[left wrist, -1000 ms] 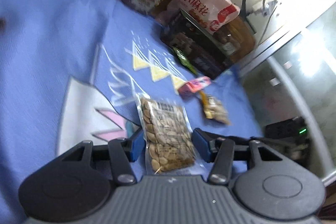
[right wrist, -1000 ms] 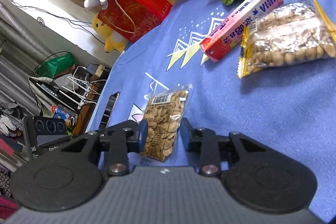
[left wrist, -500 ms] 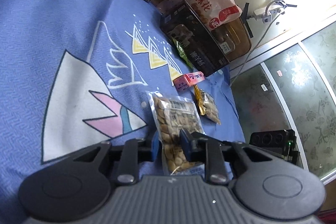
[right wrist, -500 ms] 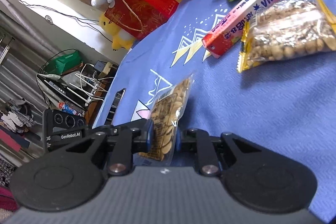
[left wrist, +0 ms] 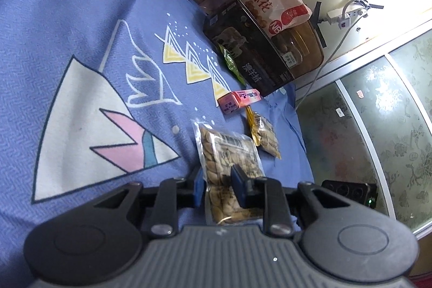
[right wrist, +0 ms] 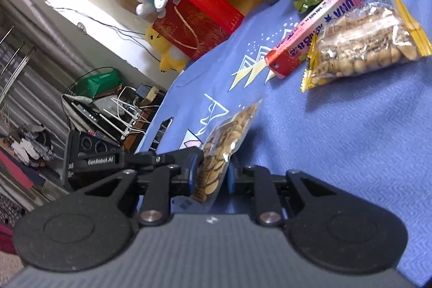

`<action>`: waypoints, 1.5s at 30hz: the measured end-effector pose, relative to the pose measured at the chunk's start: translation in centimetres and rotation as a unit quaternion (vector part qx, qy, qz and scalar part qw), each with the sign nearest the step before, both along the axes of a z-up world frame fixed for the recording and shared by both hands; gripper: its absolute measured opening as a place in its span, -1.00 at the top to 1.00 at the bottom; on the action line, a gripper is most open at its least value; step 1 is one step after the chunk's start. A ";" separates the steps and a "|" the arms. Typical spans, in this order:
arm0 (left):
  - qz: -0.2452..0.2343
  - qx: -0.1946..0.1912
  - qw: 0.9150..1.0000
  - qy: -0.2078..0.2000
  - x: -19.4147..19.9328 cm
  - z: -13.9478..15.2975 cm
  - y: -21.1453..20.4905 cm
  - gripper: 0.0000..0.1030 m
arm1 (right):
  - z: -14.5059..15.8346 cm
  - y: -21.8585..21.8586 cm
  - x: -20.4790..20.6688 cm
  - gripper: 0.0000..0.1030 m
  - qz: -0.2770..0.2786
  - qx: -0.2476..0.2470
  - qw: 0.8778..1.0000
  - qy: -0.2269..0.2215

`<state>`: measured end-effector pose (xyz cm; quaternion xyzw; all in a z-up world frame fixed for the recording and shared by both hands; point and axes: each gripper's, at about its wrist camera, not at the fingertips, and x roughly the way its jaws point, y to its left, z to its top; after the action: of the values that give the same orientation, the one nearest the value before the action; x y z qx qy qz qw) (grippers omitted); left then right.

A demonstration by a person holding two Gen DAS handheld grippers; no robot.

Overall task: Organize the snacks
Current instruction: 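Close the left tool on the clear sunflower seed bag and lift it, then carry the seed bag over the tin and open the left tool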

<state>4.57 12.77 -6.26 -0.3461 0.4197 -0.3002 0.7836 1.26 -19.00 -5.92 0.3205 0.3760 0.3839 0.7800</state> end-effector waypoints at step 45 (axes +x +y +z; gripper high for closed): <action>-0.076 0.145 0.977 -0.140 23.8 12.8 -17.0 0.52 | 8.5 -11.9 20.8 0.72 -0.132 -0.046 0.989 -0.056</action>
<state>28.33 -4.22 6.54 -0.1508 0.3702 -0.3401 0.8512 22.09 -30.91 2.62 0.3090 0.3031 0.2773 0.8577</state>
